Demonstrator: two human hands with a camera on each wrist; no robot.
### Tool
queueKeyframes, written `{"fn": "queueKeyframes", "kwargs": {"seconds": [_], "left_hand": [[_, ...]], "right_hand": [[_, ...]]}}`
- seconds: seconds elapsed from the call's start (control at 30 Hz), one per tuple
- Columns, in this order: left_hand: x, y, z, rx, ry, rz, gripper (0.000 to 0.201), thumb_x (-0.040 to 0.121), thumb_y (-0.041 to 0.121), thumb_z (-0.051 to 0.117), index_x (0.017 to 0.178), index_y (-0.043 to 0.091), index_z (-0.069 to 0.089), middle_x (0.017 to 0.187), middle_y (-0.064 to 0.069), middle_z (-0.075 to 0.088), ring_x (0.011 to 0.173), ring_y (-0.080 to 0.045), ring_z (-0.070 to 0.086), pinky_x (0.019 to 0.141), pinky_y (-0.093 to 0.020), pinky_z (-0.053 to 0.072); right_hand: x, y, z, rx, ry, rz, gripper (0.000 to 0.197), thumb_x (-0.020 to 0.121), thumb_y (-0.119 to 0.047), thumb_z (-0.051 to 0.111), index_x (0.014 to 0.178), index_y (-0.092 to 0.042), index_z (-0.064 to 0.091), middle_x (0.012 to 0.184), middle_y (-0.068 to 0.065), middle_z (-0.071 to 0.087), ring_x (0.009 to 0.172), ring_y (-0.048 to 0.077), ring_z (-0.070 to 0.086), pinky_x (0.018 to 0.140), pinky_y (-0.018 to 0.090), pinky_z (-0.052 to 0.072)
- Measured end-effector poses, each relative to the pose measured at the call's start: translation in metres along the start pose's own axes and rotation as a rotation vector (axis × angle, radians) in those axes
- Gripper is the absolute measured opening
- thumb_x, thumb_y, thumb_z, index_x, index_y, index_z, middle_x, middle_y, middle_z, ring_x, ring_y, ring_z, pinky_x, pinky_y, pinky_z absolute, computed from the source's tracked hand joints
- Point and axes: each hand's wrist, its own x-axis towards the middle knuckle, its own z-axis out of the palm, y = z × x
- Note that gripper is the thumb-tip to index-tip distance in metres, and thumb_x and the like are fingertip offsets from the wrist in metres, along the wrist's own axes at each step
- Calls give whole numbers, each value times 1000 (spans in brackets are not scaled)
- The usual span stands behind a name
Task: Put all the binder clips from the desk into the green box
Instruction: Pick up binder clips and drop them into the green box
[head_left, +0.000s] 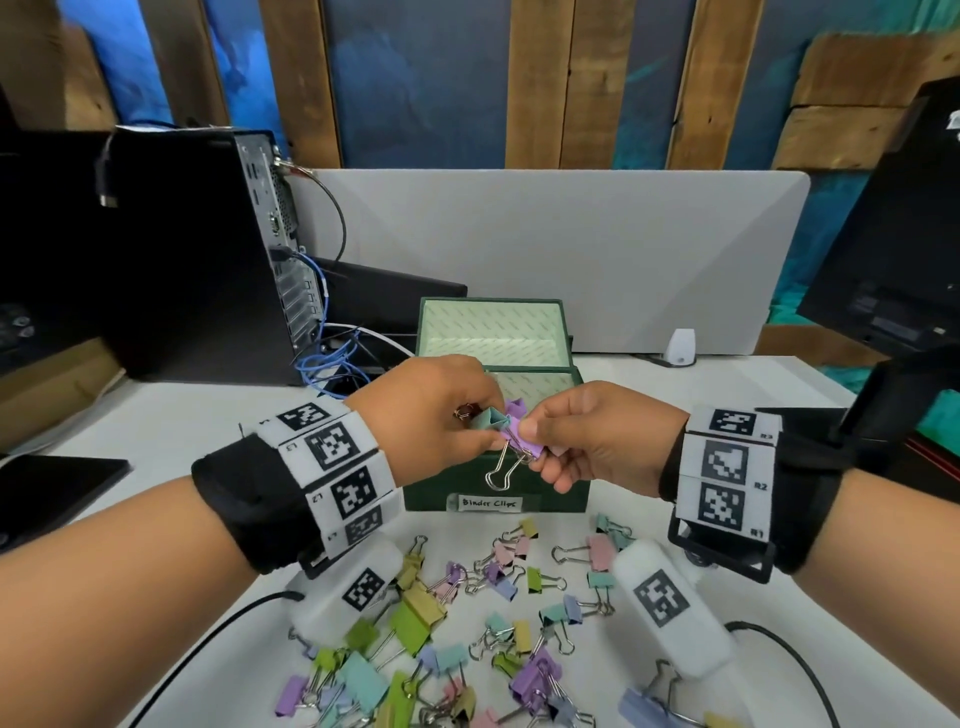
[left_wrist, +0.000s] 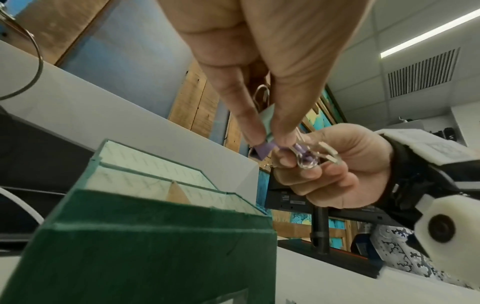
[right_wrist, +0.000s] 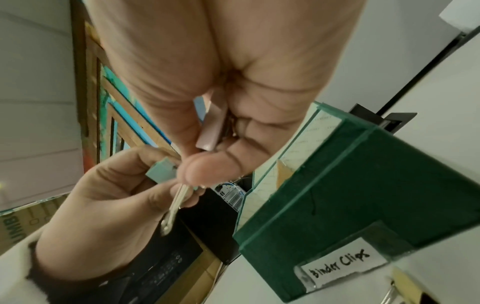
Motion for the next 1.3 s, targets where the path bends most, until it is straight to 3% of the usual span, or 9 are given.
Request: {"fn": "queueKeyframes", "kwargs": {"seconds": [0.13, 0.23, 0.33, 0.47, 0.57, 0.7, 0.87, 1.0, 1.3], "left_hand": [[1, -8, -5, -70, -71, -153, 16, 72, 35, 75, 78, 25, 65, 70, 13, 55, 64, -2, 53, 62, -16, 46], [0, -19, -10, -234, -141, -298, 20, 61, 45, 78, 63, 32, 64, 62, 12, 60, 53, 3, 54, 57, -8, 41], [-1, -34, -15, -340, -112, -378, 40, 48, 63, 69, 72, 30, 74, 81, 8, 74, 78, -6, 67, 76, -22, 54], [4, -56, -11, -235, -56, -481, 27, 79, 50, 62, 91, 29, 74, 96, 4, 73, 93, -16, 68, 84, -28, 52], [9, -58, -2, -119, -192, -444, 36, 85, 45, 57, 117, 30, 64, 119, 7, 64, 106, -10, 60, 92, -25, 45], [11, -52, 2, -56, -176, -361, 37, 89, 40, 54, 125, 32, 55, 128, 6, 53, 112, -10, 53, 94, -23, 44], [7, -37, -4, -406, -44, -237, 20, 82, 21, 68, 99, 32, 62, 95, 18, 62, 80, 4, 63, 66, -6, 50], [1, -34, -4, -413, 31, -182, 17, 76, 20, 74, 79, 31, 61, 82, 8, 65, 71, -2, 61, 69, -8, 51], [-14, -39, -11, -145, 3, -14, 21, 85, 23, 64, 103, 13, 64, 86, 4, 65, 75, 3, 57, 74, -8, 46]], "right_hand": [[-1, 0, 6, -369, 147, -148, 15, 90, -24, 57, 75, -23, 62, 63, -5, 64, 58, 8, 60, 70, 26, 54], [0, -3, 8, -405, 123, -172, 15, 90, -25, 56, 76, -25, 61, 60, -9, 63, 58, 5, 60, 69, 22, 54], [7, -4, 5, -306, 137, -115, 16, 89, -22, 58, 74, -19, 62, 58, -7, 63, 59, 11, 60, 68, 24, 54], [13, -9, 1, -234, 216, -80, 19, 87, -25, 60, 72, -14, 62, 63, 2, 62, 57, 12, 58, 63, 22, 53], [15, -14, 0, -223, 261, -73, 21, 88, -23, 60, 69, -15, 61, 62, 2, 62, 51, 8, 57, 57, 17, 52], [17, -17, 1, -189, 231, -43, 21, 89, -19, 60, 69, -12, 60, 63, 4, 59, 54, 11, 54, 55, 17, 52], [17, -13, 2, -73, 114, 9, 16, 89, -17, 59, 76, -9, 62, 66, 6, 62, 54, 11, 55, 55, 21, 49], [17, -13, 8, -119, 51, 22, 17, 89, -18, 58, 75, -10, 62, 67, 5, 62, 53, 11, 56, 55, 21, 49], [18, -13, 25, -130, 61, -14, 15, 91, -19, 54, 79, -12, 60, 66, 4, 60, 51, 7, 56, 56, 20, 50]]}}
